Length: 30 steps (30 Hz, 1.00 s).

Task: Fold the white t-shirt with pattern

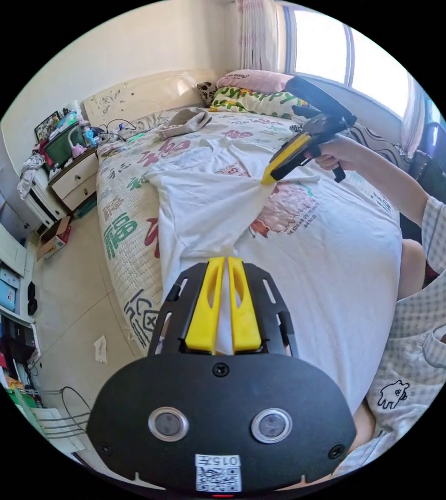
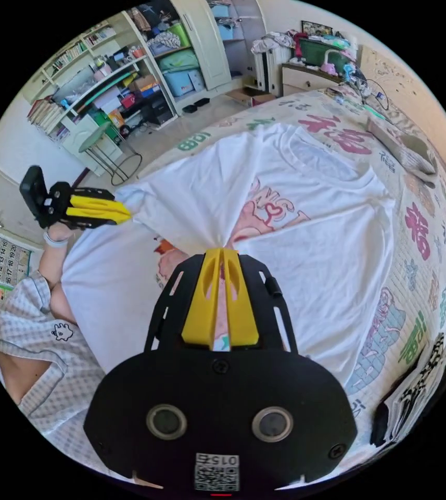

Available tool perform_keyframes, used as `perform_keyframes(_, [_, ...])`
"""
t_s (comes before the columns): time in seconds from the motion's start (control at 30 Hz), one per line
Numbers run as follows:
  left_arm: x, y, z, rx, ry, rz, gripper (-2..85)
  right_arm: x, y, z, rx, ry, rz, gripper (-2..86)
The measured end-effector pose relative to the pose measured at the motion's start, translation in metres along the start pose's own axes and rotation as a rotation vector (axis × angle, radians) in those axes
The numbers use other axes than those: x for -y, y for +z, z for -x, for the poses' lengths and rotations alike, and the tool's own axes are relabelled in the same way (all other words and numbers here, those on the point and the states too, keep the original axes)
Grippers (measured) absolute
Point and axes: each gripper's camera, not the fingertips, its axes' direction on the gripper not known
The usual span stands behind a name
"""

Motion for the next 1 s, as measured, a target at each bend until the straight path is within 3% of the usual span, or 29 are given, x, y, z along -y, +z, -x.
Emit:
perform_keyframes(0.07, [-0.003, -0.007, 0.010, -0.032, -0.020, -0.019, 3.7, -0.006, -0.008, -0.007, -0.002, 0.010, -0.030, 5.4])
perform_keyframes(0.2, [0.001, -0.028, 0.023, 0.072, -0.029, -0.118, 6.6, 0.009, -0.039, -0.027, 0.043, 0.069, -0.227, 7.7])
perform_keyframes(0.27, [0.011, -0.015, 0.026, 0.111, -0.010, -0.077, 6.5, 0.028, -0.042, -0.033, 0.093, 0.075, -0.265, 8.3])
perform_keyframes(0.37, [0.022, 0.018, 0.043, 0.180, -0.040, -0.035, 3.9, 0.064, -0.031, -0.041, 0.078, 0.122, -0.288, 8.5])
perform_keyframes(0.5, [0.018, 0.031, 0.062, 0.080, -0.082, -0.064, 0.7, 0.108, -0.005, -0.051, 0.004, 0.212, -0.237, 8.6])
perform_keyframes(0.77, [0.009, 0.039, 0.065, 0.110, -0.039, -0.033, 0.1, 0.111, 0.006, -0.065, -0.078, 0.314, -0.268, 2.3])
perform_keyframes(0.93, [0.010, 0.030, 0.058, 0.156, -0.031, -0.050, 2.8, 0.083, -0.009, -0.057, -0.086, 0.245, -0.291, 5.5])
perform_keyframes(1.0, [0.008, 0.008, 0.042, 0.143, 0.041, -0.111, 5.6, 0.047, -0.033, -0.041, -0.079, 0.110, -0.370, 6.3])
